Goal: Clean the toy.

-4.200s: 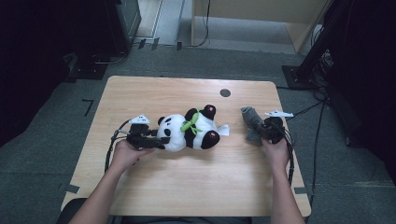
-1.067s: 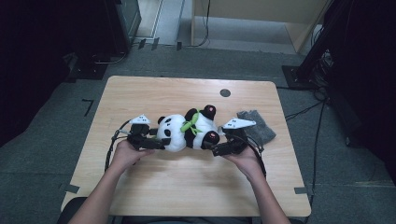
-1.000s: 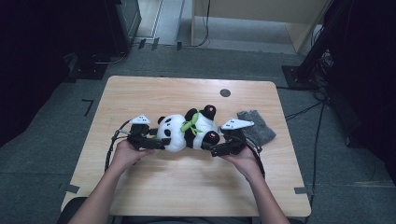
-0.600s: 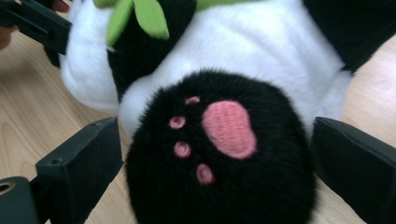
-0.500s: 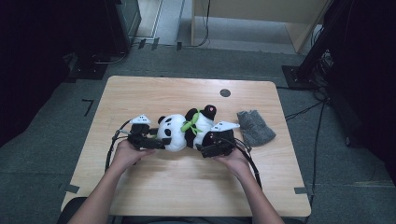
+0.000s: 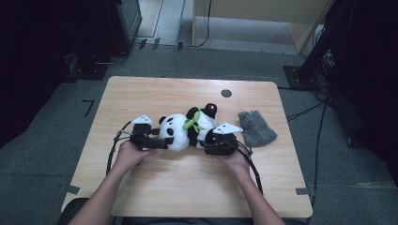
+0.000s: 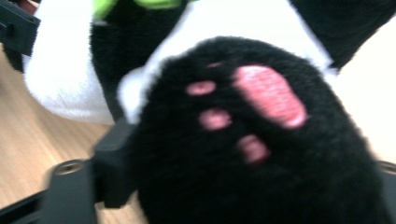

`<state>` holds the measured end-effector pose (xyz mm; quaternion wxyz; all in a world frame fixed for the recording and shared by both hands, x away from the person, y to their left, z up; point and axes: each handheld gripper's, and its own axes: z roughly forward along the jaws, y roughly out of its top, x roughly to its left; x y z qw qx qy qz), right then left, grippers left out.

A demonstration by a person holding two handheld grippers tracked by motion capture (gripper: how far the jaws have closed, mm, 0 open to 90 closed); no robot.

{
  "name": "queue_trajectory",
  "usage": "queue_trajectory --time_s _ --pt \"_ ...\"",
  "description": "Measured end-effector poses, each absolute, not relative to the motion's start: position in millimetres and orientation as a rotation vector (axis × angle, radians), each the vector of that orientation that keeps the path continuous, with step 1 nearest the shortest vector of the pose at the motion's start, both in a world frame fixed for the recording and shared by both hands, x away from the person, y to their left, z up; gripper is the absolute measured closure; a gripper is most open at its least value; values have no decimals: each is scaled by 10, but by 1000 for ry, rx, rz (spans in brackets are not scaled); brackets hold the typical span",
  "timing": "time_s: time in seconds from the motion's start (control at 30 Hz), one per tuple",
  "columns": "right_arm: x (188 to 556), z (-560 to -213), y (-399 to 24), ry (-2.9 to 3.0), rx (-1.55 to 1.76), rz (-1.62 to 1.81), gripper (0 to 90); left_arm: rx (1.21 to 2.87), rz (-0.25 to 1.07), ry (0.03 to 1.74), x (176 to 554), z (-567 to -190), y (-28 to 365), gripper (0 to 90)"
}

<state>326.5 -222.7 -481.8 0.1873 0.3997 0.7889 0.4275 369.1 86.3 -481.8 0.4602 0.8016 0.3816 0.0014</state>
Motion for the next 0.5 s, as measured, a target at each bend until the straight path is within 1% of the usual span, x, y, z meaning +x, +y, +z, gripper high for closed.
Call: queue_trajectory --time_s 0.07,0.17,0.23,0.3,0.4,0.5 --pt "3258 -4768 -2217 2218 1149 1173 364 1970 19 934 3687 -4809 852 226" --pt "3280 -4688 -2263 2223 1218 1186 396 1925 13 928 3686 -4765 869 228" --pt "3300 -4619 -2321 2226 1278 1215 423 1889 13 897 3673 -4707 904 246" --pt "3308 -4532 -2408 2202 1336 1237 436 1870 36 867 3656 -4660 930 258" --pt "3291 -4429 -2508 2173 1357 1232 453 1833 12 825 3640 -4616 959 258" --pt "3271 -4326 -2593 2151 1374 1243 469 1870 29 771 3605 -4611 927 257"
